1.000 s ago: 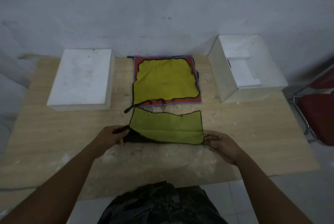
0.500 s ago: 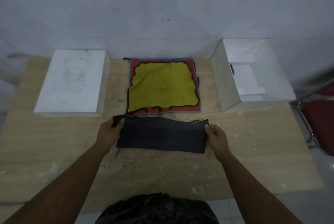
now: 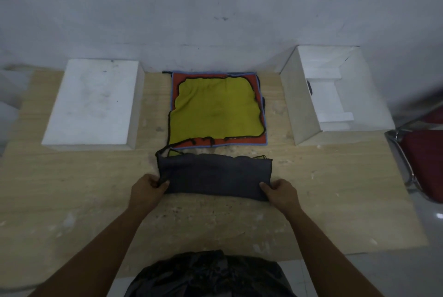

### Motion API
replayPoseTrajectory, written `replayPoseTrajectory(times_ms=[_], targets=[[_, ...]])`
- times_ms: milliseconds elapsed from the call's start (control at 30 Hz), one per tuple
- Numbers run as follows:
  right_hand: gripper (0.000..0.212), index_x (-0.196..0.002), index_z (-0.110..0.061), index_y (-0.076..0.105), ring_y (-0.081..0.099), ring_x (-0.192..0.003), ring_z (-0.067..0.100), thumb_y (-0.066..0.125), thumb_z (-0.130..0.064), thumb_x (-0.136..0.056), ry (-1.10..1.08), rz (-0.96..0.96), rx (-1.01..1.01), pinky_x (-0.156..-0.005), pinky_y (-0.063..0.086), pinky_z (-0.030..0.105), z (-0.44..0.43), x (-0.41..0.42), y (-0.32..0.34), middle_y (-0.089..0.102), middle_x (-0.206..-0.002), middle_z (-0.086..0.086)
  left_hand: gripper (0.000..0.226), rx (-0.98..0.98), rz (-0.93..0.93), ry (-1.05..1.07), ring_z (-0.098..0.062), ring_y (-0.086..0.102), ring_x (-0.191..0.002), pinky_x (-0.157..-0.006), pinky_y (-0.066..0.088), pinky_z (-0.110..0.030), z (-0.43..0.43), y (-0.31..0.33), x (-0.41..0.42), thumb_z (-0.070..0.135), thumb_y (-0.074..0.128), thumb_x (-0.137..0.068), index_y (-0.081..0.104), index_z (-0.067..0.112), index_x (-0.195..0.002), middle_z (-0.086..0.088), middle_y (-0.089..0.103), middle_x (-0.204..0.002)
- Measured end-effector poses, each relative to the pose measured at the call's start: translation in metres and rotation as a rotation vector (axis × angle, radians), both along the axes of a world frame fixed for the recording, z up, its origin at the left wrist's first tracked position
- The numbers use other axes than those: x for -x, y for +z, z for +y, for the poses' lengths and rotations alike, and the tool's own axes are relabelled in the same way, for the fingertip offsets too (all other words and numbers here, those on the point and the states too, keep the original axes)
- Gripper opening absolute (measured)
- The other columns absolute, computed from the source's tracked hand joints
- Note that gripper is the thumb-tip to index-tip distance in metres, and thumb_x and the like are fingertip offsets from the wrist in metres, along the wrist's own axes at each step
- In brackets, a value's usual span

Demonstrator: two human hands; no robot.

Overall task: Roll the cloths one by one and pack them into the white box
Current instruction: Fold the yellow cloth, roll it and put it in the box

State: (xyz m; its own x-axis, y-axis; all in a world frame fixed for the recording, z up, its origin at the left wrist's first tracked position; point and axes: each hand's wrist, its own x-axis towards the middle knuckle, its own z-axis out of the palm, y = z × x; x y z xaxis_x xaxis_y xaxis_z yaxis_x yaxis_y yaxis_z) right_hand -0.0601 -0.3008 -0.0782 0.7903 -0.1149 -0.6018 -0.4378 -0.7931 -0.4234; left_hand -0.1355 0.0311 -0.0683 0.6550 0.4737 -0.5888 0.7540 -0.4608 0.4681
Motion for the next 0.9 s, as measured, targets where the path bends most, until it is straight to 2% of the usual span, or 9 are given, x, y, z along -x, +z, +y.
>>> replayPoseTrajectory(times_ms=[100, 167, 300, 400, 467, 533, 667, 800, 900], targets=[[0.052, -0.052, -0.016, 0.034, 0.035, -0.044, 0.016, 0.061, -0.041, -0.089, 0.035, 0.043, 0.038, -0.045, 0.026, 0.026, 0.001, 0.011, 0.002, 0.033, -0.050, 0.002, 0.040, 0.018, -0.019, 0.000, -0.032, 0.055, -0.068, -0.063, 0.036, -0.033, 0.000, -0.005, 0.007, 0.031, 0.066, -0.087, 0.046, 0.012, -0.058, -0.006, 0.047, -0.057], [0.052, -0.052, -0.015, 0.034, 0.034, -0.045, 0.018, 0.061, -0.040, -0.089, 0.003, 0.042, 0.011, -0.046, 0.025, 0.027, 0.001, 0.017, 0.002, 0.033, -0.050, 0.003, 0.047, 0.057, -0.048, 0.024, -0.026, 0.045, -0.059, -0.060, 0.031, -0.032, -0.002, -0.003, 0.009, 0.030, 0.066, -0.087, 0.038, 0.014, -0.053, -0.005, 0.040, -0.053], [0.047, -0.055, -0.010, 0.044, 0.050, -0.051, 0.030, 0.063, -0.037, -0.088, -0.164, -0.021, -0.152, -0.051, 0.041, 0.034, 0.002, 0.023, 0.009, 0.046, -0.054, 0.012, 0.040, 0.153, -0.087, 0.091, -0.026, 0.047, -0.062, -0.058, 0.032, -0.033, -0.004, 0.000, 0.008, 0.027, 0.066, -0.087, 0.039, 0.011, -0.061, -0.011, 0.044, -0.061], [0.023, -0.075, -0.011, 0.048, 0.065, -0.080, 0.035, 0.066, -0.019, -0.088, -0.396, -0.090, -0.377, -0.071, 0.058, 0.047, 0.000, 0.029, 0.016, 0.061, -0.084, 0.018, 0.027, 0.217, -0.159, 0.200, -0.033, 0.058, -0.077, -0.073, 0.051, -0.044, -0.002, 0.000, 0.012, 0.022, 0.067, -0.086, 0.047, 0.009, -0.072, -0.016, 0.055, -0.078], [0.021, -0.079, -0.015, 0.044, 0.062, -0.081, 0.031, 0.063, -0.014, -0.090, -0.423, -0.124, -0.390, -0.068, 0.058, 0.045, -0.005, 0.032, 0.017, 0.059, -0.089, 0.016, 0.020, 0.245, -0.187, 0.248, -0.034, 0.059, -0.082, -0.078, 0.053, -0.049, 0.002, -0.001, 0.020, 0.020, 0.066, -0.087, 0.049, 0.009, -0.090, -0.018, 0.058, -0.091], [0.022, -0.076, -0.015, 0.043, 0.054, -0.072, 0.026, 0.057, -0.010, -0.092, -0.381, -0.138, -0.353, -0.058, 0.052, 0.036, -0.012, 0.035, 0.017, 0.054, -0.080, 0.012, 0.019, 0.273, -0.194, 0.252, -0.031, 0.056, -0.076, -0.071, 0.051, -0.044, 0.004, -0.002, 0.029, 0.020, 0.062, -0.090, 0.048, 0.011, -0.097, -0.021, 0.059, -0.091], [0.016, -0.086, -0.008, 0.058, 0.055, -0.072, 0.022, 0.046, -0.005, -0.096, -0.324, -0.065, -0.392, -0.052, 0.051, 0.023, -0.021, 0.045, 0.015, 0.058, -0.084, 0.008, 0.015, 0.333, -0.201, 0.181, -0.028, 0.055, -0.070, -0.064, 0.043, -0.036, 0.006, 0.002, 0.049, 0.023, 0.060, -0.092, 0.055, 0.011, -0.101, -0.018, 0.062, -0.084], [0.019, -0.104, -0.011, 0.064, 0.059, -0.082, 0.026, 0.048, -0.011, -0.095, -0.330, 0.136, -0.473, -0.071, 0.051, 0.035, -0.026, 0.045, 0.013, 0.060, -0.096, 0.012, 0.023, 0.443, -0.205, 0.187, -0.025, 0.064, -0.089, -0.067, 0.048, -0.031, 0.005, 0.005, 0.060, 0.029, 0.071, -0.083, 0.068, 0.012, -0.098, -0.009, 0.069, -0.099], [0.023, -0.108, -0.013, 0.062, 0.057, -0.088, 0.027, 0.050, -0.001, -0.092, -0.225, 0.152, -0.515, -0.077, 0.048, 0.038, -0.032, 0.040, 0.015, 0.058, -0.104, 0.012, 0.045, 0.529, -0.158, 0.176, -0.021, 0.065, -0.100, -0.085, 0.053, -0.035, 0.010, 0.004, 0.062, 0.027, 0.082, -0.072, 0.066, 0.013, -0.112, -0.002, 0.069, -0.108]])
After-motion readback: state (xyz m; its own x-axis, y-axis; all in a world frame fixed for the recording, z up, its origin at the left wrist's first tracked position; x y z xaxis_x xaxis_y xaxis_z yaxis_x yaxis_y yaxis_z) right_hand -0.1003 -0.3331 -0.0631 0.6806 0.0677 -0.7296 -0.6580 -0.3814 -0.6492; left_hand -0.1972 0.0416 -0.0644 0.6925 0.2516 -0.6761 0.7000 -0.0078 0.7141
